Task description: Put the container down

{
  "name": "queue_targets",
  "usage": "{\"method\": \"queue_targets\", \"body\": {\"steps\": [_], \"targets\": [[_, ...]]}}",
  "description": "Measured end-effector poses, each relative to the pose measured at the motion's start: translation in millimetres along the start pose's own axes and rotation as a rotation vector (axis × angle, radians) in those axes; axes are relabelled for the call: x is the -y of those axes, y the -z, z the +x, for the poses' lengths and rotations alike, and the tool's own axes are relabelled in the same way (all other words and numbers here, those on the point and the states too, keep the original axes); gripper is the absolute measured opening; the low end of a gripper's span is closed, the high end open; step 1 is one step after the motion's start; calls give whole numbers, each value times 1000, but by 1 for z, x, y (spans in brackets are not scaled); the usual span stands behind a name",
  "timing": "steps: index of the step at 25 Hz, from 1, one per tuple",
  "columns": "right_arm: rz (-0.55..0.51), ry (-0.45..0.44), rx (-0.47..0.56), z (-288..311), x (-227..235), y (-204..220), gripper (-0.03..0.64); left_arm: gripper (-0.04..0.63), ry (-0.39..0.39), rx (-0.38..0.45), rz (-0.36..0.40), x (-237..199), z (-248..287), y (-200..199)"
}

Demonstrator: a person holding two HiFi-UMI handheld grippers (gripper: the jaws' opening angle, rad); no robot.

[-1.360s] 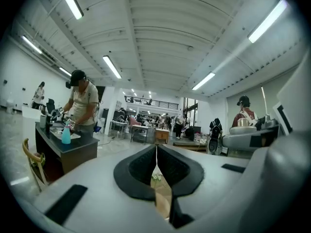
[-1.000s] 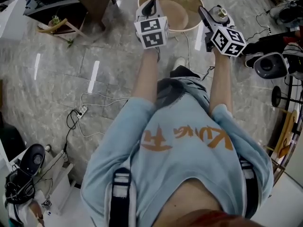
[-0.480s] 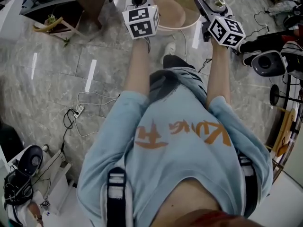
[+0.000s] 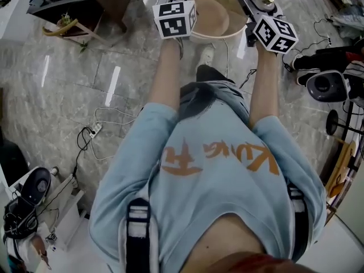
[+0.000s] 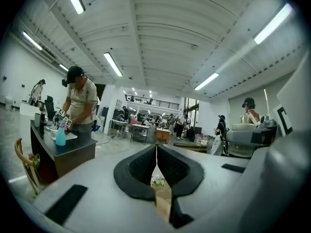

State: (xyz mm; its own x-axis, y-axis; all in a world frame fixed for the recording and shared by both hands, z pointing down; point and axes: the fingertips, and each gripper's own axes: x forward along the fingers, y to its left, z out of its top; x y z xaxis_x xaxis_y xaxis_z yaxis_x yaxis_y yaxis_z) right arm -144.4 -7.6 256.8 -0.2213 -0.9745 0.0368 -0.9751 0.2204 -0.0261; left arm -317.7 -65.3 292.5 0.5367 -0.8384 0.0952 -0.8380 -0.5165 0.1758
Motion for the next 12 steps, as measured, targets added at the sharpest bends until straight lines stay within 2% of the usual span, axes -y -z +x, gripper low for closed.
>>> {"method": "queue_targets", "body": {"steps": [7,12], "targets": [[87,-33,-49,64,44,32,360,32,-20,-76,48,-1,70,16],[144,-30,-144,104,95,83,360,32,-62,-154,26,-6,126,54]]}}
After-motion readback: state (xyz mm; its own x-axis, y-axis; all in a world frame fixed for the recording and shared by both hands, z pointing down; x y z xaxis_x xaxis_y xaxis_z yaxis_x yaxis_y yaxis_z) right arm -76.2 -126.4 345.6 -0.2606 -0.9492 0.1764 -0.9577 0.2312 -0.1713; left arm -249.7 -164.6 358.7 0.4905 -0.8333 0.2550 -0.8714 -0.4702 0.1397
